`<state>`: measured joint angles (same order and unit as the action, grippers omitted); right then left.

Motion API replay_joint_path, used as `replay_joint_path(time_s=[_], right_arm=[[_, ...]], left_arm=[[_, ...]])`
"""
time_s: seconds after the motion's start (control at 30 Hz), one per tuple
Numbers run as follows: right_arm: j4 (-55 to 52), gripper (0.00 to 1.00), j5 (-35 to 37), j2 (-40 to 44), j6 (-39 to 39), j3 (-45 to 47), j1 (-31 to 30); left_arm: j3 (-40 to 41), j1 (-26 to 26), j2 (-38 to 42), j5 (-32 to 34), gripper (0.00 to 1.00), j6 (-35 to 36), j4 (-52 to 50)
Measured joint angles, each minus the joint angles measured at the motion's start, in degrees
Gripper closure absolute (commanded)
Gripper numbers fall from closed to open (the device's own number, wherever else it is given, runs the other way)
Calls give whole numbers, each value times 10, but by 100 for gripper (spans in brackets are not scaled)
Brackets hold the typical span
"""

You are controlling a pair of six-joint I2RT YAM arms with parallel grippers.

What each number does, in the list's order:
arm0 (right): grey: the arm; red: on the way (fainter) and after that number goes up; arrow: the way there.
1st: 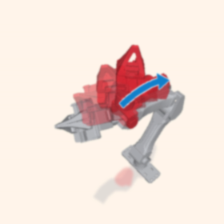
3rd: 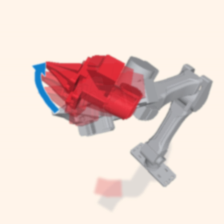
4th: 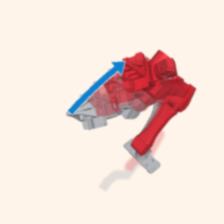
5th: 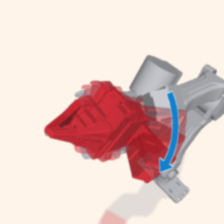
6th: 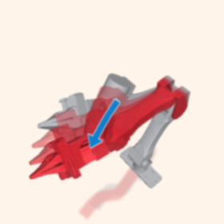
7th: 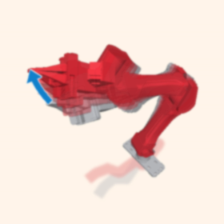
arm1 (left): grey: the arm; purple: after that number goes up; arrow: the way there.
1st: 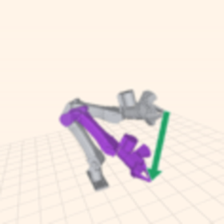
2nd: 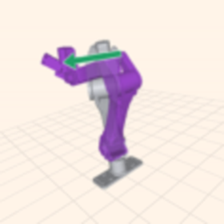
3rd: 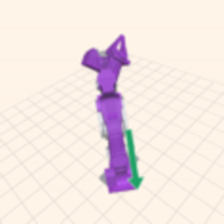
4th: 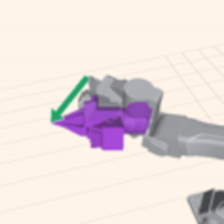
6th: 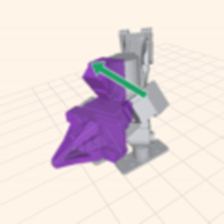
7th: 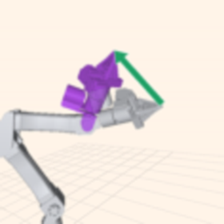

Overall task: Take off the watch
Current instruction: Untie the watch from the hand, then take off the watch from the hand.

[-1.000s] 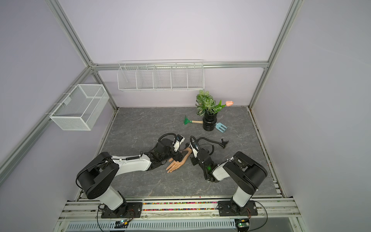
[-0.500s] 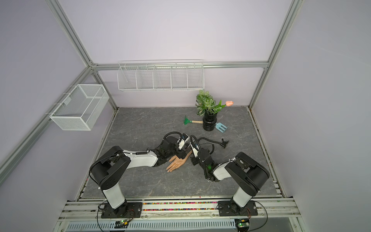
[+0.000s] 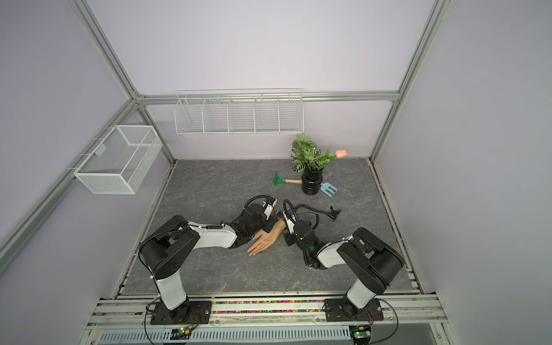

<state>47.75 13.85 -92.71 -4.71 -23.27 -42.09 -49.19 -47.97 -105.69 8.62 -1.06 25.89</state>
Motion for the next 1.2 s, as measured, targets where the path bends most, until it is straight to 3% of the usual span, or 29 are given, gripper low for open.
replay_joint_path(time_s=[0.5,0.7,0.9,1.13,1.2], right_arm=[[-31,93,41,35,-57,14,0],[-89,93,67,114,-90,34,0],[-195,93,71,248,-94,3,6],[-325,93,45,350,-101,-26,23],[-369,93,37,380,-103,-36,23]], left_arm=[[0,0,-4,12,53,-65,10],[27,0,33,14,42,-96,14],[47,0,79,12,23,-123,27],[59,0,88,3,16,-142,50],[69,0,94,3,7,-144,53]])
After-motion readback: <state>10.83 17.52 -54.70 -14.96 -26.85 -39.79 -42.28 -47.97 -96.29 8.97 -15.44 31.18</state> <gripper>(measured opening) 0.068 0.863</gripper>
